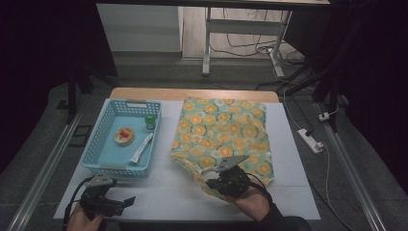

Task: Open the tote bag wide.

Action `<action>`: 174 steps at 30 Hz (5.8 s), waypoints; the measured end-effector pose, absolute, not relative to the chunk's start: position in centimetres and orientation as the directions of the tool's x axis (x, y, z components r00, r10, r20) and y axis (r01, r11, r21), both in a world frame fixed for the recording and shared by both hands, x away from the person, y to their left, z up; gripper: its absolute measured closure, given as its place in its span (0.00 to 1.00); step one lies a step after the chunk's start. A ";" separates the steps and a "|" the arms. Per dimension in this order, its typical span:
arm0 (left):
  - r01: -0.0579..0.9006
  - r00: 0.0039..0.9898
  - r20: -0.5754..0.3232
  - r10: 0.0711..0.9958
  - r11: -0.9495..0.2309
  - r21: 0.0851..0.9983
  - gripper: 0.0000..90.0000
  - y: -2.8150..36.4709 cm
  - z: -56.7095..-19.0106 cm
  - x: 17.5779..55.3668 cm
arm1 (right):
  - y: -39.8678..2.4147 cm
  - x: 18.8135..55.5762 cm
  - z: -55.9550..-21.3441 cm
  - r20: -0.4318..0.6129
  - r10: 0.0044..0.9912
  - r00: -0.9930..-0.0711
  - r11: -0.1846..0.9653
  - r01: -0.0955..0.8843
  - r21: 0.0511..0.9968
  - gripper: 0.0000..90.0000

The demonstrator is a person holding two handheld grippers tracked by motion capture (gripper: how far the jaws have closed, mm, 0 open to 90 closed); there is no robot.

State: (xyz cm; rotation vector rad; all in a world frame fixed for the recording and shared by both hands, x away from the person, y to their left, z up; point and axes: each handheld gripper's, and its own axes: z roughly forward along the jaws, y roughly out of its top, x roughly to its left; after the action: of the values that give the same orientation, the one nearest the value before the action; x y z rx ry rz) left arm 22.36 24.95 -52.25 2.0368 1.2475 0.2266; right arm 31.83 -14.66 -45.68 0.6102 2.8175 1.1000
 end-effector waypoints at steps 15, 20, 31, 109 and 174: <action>0.703 0.515 -0.210 0.831 -0.269 0.659 0.02 24.9 -52.3 22.4 | -13.0 33.4 -48.5 0.078 0.405 -0.911 0.705 0.365 0.608 0.84; 0.702 0.516 -0.209 0.831 -0.270 0.658 0.02 24.9 -52.3 22.4 | -11.5 33.8 -48.8 0.074 0.391 -0.918 0.711 0.352 0.609 0.81; 0.702 0.517 -0.208 0.830 -0.271 0.659 0.02 24.9 -52.3 22.4 | -12.1 35.0 -46.5 0.032 0.433 -0.901 0.676 0.349 0.649 0.93; 0.708 0.522 -0.202 0.828 -0.289 0.644 0.03 24.7 -52.3 22.5 | -15.7 47.7 -45.3 0.094 0.576 -0.812 0.552 0.471 0.688 0.18; 0.708 0.529 -0.198 0.825 -0.301 0.639 0.03 24.6 -52.3 22.5 | -17.6 43.9 -50.9 -0.070 0.539 -0.839 0.698 0.399 0.595 0.97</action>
State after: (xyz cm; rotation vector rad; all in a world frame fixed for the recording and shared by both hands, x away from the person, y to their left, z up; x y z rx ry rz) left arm 22.52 24.61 -52.33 2.0793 1.2389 0.2182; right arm 43.87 -17.64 -50.88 0.7497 2.6688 0.8528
